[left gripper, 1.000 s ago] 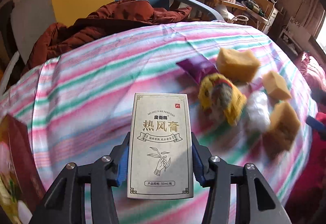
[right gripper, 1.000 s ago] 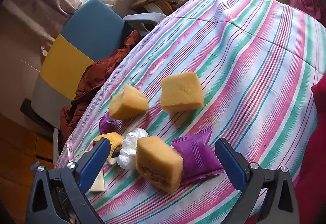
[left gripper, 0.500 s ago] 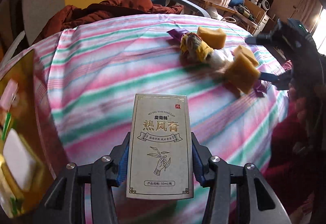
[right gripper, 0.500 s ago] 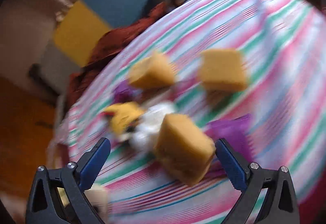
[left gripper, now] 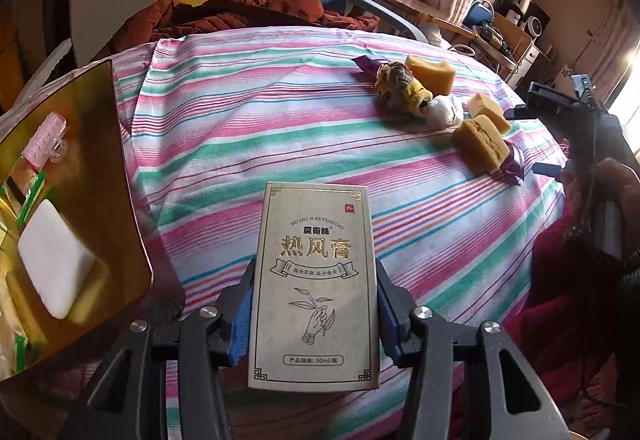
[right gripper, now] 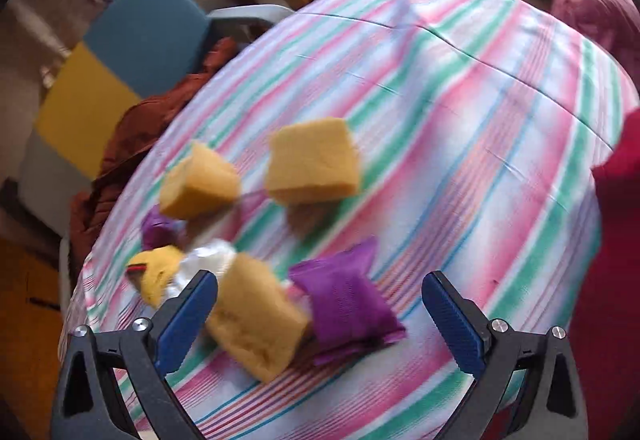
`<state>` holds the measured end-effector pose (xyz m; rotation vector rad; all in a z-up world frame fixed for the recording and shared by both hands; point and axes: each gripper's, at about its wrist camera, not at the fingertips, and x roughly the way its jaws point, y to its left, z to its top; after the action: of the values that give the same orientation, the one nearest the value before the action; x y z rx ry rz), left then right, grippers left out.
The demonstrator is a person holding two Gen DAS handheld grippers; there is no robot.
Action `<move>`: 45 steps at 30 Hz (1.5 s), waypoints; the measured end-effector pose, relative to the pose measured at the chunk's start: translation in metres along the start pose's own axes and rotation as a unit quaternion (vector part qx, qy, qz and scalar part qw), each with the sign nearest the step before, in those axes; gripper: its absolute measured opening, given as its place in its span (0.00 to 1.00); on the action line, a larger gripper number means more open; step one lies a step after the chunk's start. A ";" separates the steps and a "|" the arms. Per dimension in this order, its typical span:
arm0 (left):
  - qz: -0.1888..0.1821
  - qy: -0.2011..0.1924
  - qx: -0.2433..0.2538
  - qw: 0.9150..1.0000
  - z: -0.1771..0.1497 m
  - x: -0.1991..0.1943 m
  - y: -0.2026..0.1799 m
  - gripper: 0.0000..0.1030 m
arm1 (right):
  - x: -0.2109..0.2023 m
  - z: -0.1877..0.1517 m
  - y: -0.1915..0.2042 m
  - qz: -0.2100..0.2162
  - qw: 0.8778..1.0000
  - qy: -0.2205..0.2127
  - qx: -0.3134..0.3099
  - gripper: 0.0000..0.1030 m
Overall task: Organize objects
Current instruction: 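Grasp the white medicine box with the left gripper, then grasp the purple packet with the right gripper while the left holds the white box, then carry the white box and purple packet into the gold tray and open both grippers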
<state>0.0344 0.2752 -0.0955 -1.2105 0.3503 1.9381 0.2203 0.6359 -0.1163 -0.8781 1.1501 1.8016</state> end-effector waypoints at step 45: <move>0.088 -0.186 -0.174 0.963 -0.014 -0.138 0.148 0.52 | -0.093 -0.093 0.196 0.189 0.935 -0.066 -0.292 0.38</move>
<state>-0.0383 0.1051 -0.0111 -1.0194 -0.0883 2.4011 0.0981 0.4742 0.0041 -0.8804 0.7291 2.5542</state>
